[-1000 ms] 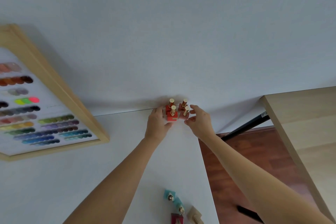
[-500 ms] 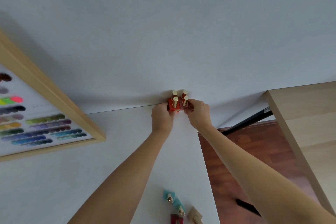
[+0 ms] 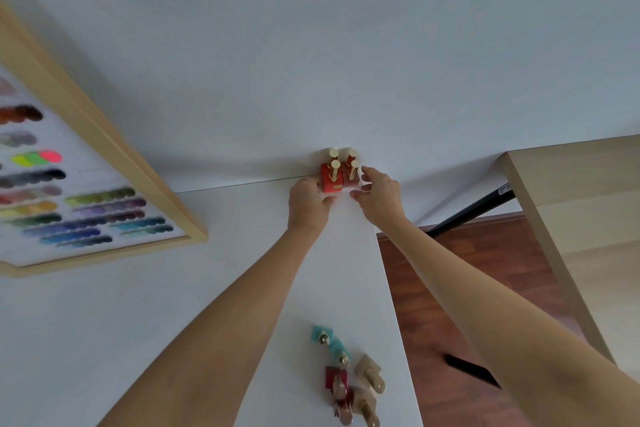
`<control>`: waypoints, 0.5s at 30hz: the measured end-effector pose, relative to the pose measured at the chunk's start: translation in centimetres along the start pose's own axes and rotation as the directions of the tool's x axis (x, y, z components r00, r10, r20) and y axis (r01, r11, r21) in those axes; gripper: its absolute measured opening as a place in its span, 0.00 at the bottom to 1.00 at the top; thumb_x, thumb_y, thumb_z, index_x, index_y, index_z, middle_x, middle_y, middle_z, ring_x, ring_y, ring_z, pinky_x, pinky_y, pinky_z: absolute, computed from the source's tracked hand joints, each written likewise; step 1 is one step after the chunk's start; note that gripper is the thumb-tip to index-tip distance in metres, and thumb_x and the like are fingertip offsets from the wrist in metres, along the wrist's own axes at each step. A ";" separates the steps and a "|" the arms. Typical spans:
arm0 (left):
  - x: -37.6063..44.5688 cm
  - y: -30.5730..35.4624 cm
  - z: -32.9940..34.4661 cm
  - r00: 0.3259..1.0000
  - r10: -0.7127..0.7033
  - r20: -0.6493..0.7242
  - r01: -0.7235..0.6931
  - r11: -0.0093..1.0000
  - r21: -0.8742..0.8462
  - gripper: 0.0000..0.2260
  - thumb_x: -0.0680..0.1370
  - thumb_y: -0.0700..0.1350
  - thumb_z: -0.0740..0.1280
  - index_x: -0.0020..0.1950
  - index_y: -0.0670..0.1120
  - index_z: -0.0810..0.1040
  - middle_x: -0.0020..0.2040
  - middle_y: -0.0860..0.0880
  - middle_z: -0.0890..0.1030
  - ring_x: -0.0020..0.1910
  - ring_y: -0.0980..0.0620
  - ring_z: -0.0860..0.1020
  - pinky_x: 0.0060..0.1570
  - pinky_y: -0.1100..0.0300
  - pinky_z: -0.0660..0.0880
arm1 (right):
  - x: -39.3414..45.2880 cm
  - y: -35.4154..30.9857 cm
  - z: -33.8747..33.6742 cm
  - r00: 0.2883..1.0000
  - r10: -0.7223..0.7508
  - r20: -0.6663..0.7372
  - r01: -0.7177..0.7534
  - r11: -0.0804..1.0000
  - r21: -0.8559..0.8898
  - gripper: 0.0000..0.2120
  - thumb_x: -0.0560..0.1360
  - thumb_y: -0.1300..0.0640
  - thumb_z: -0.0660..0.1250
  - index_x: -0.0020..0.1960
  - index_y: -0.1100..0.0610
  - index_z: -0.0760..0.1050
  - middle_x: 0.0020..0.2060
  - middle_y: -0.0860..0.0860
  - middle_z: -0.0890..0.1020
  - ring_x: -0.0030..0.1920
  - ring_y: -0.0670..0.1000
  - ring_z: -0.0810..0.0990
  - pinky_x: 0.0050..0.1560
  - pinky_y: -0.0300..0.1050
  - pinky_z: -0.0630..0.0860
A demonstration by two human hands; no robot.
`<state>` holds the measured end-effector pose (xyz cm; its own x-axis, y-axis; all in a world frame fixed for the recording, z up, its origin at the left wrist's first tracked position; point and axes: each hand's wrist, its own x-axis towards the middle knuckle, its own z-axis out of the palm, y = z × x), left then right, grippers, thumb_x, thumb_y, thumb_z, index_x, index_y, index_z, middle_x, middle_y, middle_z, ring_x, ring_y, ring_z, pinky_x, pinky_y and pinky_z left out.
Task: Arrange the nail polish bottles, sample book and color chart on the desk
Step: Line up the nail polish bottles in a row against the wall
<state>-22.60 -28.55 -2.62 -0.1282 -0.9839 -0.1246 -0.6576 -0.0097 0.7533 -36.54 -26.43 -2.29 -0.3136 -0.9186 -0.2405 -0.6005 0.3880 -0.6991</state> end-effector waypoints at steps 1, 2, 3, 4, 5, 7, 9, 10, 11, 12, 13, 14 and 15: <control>-0.6 -0.2 -0.3 1.000 -0.004 0.014 0.003 1.000 0.017 0.12 0.71 0.41 0.73 0.53 0.39 0.79 0.49 0.41 0.82 0.48 0.44 0.79 0.48 0.59 0.74 | -0.7 0.1 -0.2 1.000 0.011 0.009 -0.011 1.000 -0.009 0.23 0.73 0.61 0.69 0.66 0.60 0.70 0.58 0.56 0.79 0.52 0.53 0.80 0.53 0.42 0.72; -1.4 -0.5 -0.6 0.999 -0.010 0.031 0.009 1.000 0.025 0.16 0.72 0.41 0.73 0.57 0.38 0.77 0.52 0.40 0.81 0.51 0.44 0.79 0.51 0.58 0.75 | -1.6 0.3 -0.5 1.000 0.009 0.015 -0.009 1.000 -0.025 0.23 0.73 0.60 0.69 0.67 0.59 0.69 0.59 0.56 0.78 0.53 0.53 0.79 0.54 0.43 0.73; -2.2 -0.7 -1.1 0.999 -0.014 0.048 0.013 1.000 0.021 0.19 0.72 0.41 0.73 0.61 0.38 0.75 0.55 0.39 0.80 0.53 0.44 0.79 0.52 0.57 0.75 | -2.6 0.4 -0.8 1.000 0.000 0.019 0.001 0.999 -0.047 0.23 0.74 0.58 0.69 0.67 0.58 0.70 0.60 0.56 0.78 0.53 0.52 0.79 0.55 0.45 0.74; -3.2 -1.0 -1.5 0.998 -0.013 0.061 0.012 1.000 0.012 0.21 0.73 0.41 0.72 0.64 0.38 0.73 0.57 0.39 0.79 0.55 0.44 0.79 0.53 0.59 0.74 | -3.8 0.7 -1.1 1.000 -0.010 0.023 0.011 0.998 -0.065 0.22 0.74 0.58 0.69 0.66 0.58 0.71 0.60 0.55 0.79 0.52 0.52 0.79 0.55 0.45 0.75; -4.3 -1.2 -2.0 0.997 -0.006 0.071 0.006 1.000 0.004 0.23 0.73 0.41 0.72 0.66 0.39 0.72 0.58 0.40 0.78 0.56 0.45 0.79 0.53 0.60 0.73 | -5.0 0.9 -1.5 0.999 -0.018 0.028 0.020 0.997 -0.077 0.21 0.74 0.58 0.69 0.65 0.57 0.72 0.59 0.55 0.79 0.51 0.51 0.80 0.54 0.46 0.76; -6.6 -1.6 -3.2 0.996 0.024 0.081 -0.024 1.000 -0.001 0.23 0.73 0.41 0.72 0.67 0.41 0.72 0.59 0.42 0.78 0.55 0.48 0.79 0.53 0.62 0.72 | -7.8 1.4 -2.3 0.998 -0.029 0.049 0.033 0.996 -0.080 0.18 0.74 0.58 0.69 0.63 0.57 0.74 0.59 0.54 0.80 0.49 0.50 0.80 0.52 0.43 0.76; -9.3 -2.0 -4.5 0.994 0.062 0.088 -0.061 0.998 -0.014 0.22 0.73 0.41 0.72 0.66 0.42 0.72 0.58 0.43 0.79 0.53 0.52 0.77 0.54 0.61 0.74 | -10.8 2.0 -3.1 0.996 -0.044 0.082 0.051 0.996 -0.073 0.16 0.74 0.59 0.69 0.61 0.57 0.76 0.57 0.54 0.80 0.47 0.50 0.81 0.51 0.39 0.75; -10.8 -2.3 -5.2 0.993 0.078 0.092 -0.076 0.997 -0.025 0.22 0.73 0.40 0.71 0.66 0.42 0.72 0.58 0.44 0.79 0.52 0.53 0.77 0.55 0.60 0.75 | -12.4 2.4 -3.4 0.994 -0.050 0.100 0.057 0.996 -0.066 0.16 0.73 0.60 0.69 0.61 0.57 0.76 0.57 0.54 0.81 0.46 0.49 0.81 0.51 0.38 0.74; -12.2 -2.5 -5.8 0.991 0.092 0.095 -0.090 0.995 -0.032 0.21 0.74 0.40 0.71 0.66 0.42 0.73 0.58 0.45 0.79 0.51 0.54 0.76 0.56 0.58 0.76 | -14.0 2.7 -3.8 0.991 -0.056 0.119 0.064 0.996 -0.066 0.15 0.73 0.62 0.69 0.60 0.57 0.77 0.56 0.54 0.82 0.46 0.49 0.82 0.52 0.37 0.74; -13.6 -2.8 -6.3 0.990 0.107 0.097 -0.104 0.994 -0.035 0.20 0.74 0.39 0.71 0.65 0.43 0.74 0.58 0.45 0.79 0.51 0.54 0.76 0.56 0.57 0.76 | -15.6 3.0 -4.1 0.988 -0.062 0.139 0.073 0.995 -0.074 0.15 0.73 0.63 0.68 0.59 0.57 0.77 0.55 0.53 0.82 0.46 0.49 0.81 0.53 0.37 0.75; -15.0 -3.2 -6.8 0.987 0.124 0.099 -0.121 0.992 -0.033 0.19 0.74 0.38 0.70 0.64 0.44 0.74 0.58 0.46 0.79 0.52 0.54 0.77 0.56 0.57 0.76 | -17.0 3.3 -4.4 0.984 -0.068 0.165 0.083 0.993 -0.084 0.15 0.73 0.64 0.67 0.59 0.56 0.78 0.54 0.53 0.82 0.47 0.48 0.81 0.55 0.38 0.75; -16.3 -3.6 -7.1 0.984 0.142 0.106 -0.140 0.990 -0.024 0.18 0.74 0.37 0.69 0.64 0.44 0.75 0.58 0.46 0.79 0.52 0.54 0.77 0.56 0.57 0.77 | -18.5 3.6 -4.6 0.978 -0.071 0.198 0.091 0.991 -0.095 0.15 0.73 0.66 0.65 0.58 0.55 0.78 0.55 0.52 0.82 0.48 0.47 0.80 0.55 0.38 0.75; -17.6 -3.9 -7.3 0.980 0.159 0.119 -0.159 0.987 -0.011 0.17 0.74 0.36 0.68 0.63 0.45 0.76 0.58 0.47 0.79 0.52 0.55 0.77 0.56 0.58 0.76 | -19.8 3.9 -4.7 0.968 -0.071 0.241 0.100 0.989 -0.108 0.17 0.73 0.67 0.63 0.58 0.53 0.79 0.56 0.51 0.82 0.49 0.46 0.80 0.54 0.38 0.76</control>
<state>-12.37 -12.53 1.31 -0.3187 -0.9446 -0.0789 -0.6209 0.1452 0.7703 -36.09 -6.41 2.92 -0.0832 -0.9348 -0.3452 -0.7045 0.3002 -0.6431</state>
